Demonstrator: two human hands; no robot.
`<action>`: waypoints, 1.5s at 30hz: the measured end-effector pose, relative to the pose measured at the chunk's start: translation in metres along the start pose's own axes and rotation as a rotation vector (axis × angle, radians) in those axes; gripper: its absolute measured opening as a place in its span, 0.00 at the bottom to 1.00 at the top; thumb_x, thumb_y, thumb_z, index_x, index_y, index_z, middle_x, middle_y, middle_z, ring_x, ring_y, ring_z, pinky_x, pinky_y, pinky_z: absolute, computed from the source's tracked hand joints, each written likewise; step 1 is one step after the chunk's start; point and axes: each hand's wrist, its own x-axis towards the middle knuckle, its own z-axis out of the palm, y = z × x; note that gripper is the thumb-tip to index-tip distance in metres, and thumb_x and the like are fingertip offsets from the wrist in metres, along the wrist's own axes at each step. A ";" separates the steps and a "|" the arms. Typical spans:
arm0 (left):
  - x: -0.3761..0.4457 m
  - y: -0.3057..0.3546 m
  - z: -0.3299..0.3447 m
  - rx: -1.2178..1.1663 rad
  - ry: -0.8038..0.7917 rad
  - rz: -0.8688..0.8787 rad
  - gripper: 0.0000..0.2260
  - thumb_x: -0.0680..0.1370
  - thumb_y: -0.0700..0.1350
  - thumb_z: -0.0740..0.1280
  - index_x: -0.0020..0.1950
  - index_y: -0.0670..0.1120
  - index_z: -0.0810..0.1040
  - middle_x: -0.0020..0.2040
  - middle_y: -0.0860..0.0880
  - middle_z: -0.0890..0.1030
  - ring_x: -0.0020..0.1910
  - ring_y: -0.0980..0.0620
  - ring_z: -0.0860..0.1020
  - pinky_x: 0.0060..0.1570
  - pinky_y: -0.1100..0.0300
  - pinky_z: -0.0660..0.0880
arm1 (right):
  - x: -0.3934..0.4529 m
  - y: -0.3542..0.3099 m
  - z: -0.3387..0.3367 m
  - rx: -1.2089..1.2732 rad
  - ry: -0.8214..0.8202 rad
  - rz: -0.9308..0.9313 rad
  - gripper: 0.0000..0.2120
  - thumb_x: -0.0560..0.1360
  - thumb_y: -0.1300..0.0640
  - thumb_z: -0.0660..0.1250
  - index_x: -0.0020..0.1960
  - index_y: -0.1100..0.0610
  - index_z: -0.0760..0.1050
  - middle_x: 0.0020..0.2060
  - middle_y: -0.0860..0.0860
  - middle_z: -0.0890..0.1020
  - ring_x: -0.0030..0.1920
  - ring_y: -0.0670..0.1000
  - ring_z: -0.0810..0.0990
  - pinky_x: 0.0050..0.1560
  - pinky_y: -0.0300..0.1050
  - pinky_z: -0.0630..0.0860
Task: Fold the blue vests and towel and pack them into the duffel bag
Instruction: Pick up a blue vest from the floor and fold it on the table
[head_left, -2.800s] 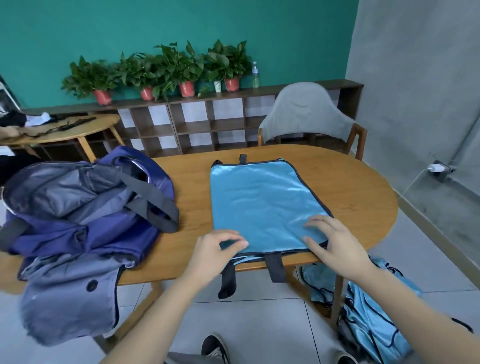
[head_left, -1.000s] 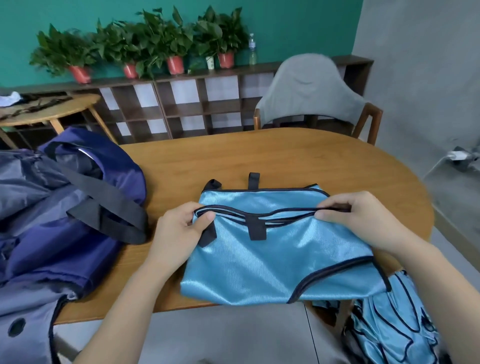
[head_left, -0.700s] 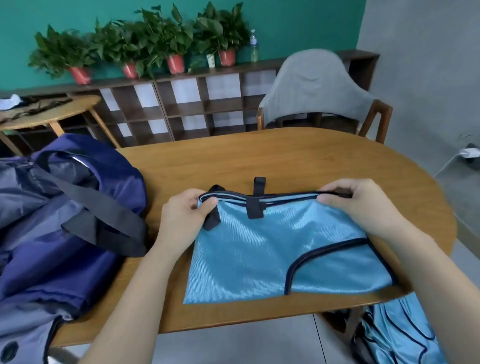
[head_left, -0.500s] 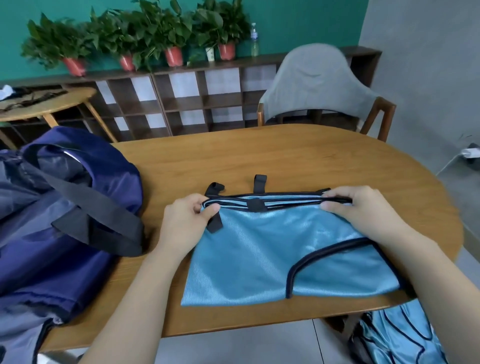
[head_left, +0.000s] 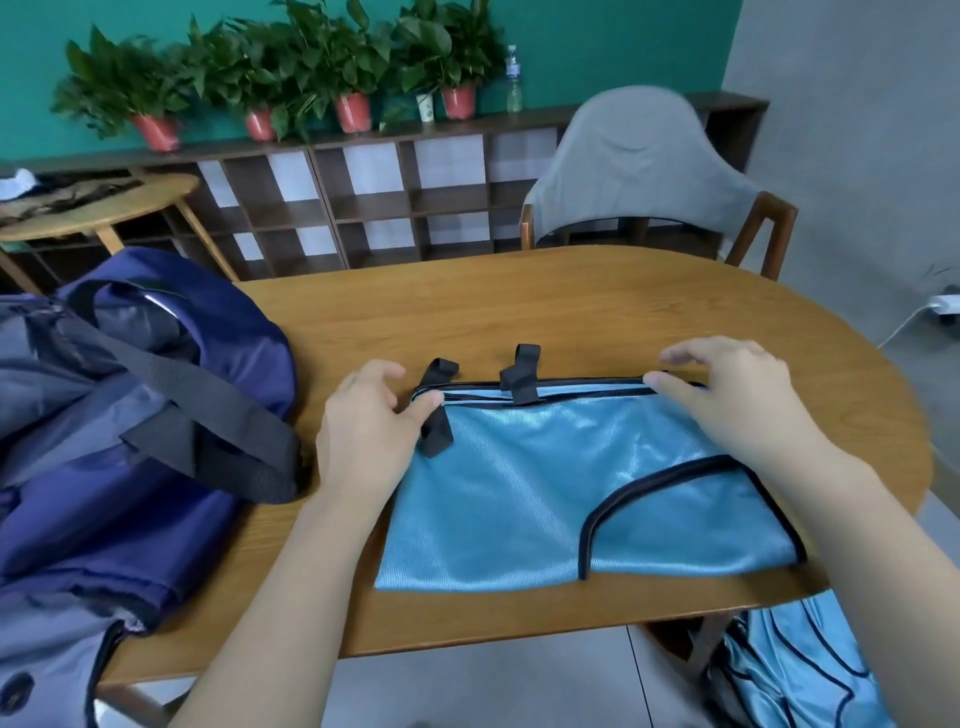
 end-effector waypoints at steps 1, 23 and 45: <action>-0.002 0.002 -0.004 -0.012 -0.012 -0.001 0.21 0.74 0.64 0.72 0.61 0.54 0.78 0.41 0.56 0.77 0.44 0.52 0.77 0.43 0.52 0.77 | -0.002 -0.006 -0.004 0.001 0.004 -0.040 0.15 0.76 0.41 0.68 0.59 0.47 0.81 0.53 0.42 0.81 0.61 0.51 0.76 0.65 0.56 0.72; 0.016 0.019 -0.005 -0.178 0.005 0.295 0.17 0.78 0.37 0.71 0.63 0.52 0.81 0.53 0.53 0.82 0.48 0.61 0.79 0.51 0.80 0.68 | -0.007 -0.085 0.067 0.080 -0.402 -0.371 0.30 0.79 0.35 0.58 0.79 0.42 0.60 0.81 0.42 0.53 0.80 0.46 0.48 0.78 0.48 0.42; -0.026 0.037 0.016 -0.109 -0.301 0.338 0.09 0.81 0.52 0.68 0.59 0.52 0.81 0.66 0.56 0.76 0.70 0.54 0.69 0.70 0.56 0.65 | -0.015 -0.024 0.039 -0.051 -0.389 -0.322 0.26 0.77 0.31 0.57 0.74 0.35 0.66 0.78 0.38 0.58 0.79 0.45 0.49 0.76 0.50 0.37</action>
